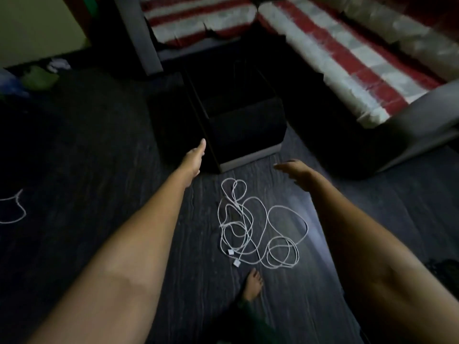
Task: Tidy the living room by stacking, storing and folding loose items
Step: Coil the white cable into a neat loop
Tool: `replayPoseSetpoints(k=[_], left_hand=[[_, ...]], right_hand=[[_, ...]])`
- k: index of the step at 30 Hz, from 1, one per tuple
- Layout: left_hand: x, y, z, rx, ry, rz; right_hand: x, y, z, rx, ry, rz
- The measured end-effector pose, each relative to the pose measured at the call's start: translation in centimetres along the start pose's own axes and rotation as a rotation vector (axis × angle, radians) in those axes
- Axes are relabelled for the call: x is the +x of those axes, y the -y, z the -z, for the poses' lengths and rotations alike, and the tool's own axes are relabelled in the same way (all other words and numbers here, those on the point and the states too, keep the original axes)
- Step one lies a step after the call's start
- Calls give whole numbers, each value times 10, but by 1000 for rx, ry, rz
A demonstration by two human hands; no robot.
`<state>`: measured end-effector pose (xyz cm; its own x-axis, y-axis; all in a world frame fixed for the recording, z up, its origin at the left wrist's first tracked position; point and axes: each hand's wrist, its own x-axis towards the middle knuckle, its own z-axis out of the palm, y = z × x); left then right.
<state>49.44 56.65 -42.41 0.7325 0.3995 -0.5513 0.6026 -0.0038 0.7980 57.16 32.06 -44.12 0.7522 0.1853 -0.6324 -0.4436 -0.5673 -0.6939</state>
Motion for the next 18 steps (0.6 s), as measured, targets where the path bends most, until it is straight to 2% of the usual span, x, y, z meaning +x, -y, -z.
replayPoseSetpoints(k=[5, 10, 14, 16, 18], left_hand=[[120, 96, -45, 73, 55, 164], [229, 230, -93, 236, 97, 200], [303, 366, -133, 579, 291, 151], [334, 425, -149, 850, 438, 81], [364, 473, -161, 1056, 518, -13]], right_hand=[[136, -82, -55, -136, 102, -152], [251, -202, -126, -350, 148, -210], [325, -318, -192, -553, 301, -206], [355, -370, -219, -650, 353, -203], [381, -410, -244, -692, 360, -200]])
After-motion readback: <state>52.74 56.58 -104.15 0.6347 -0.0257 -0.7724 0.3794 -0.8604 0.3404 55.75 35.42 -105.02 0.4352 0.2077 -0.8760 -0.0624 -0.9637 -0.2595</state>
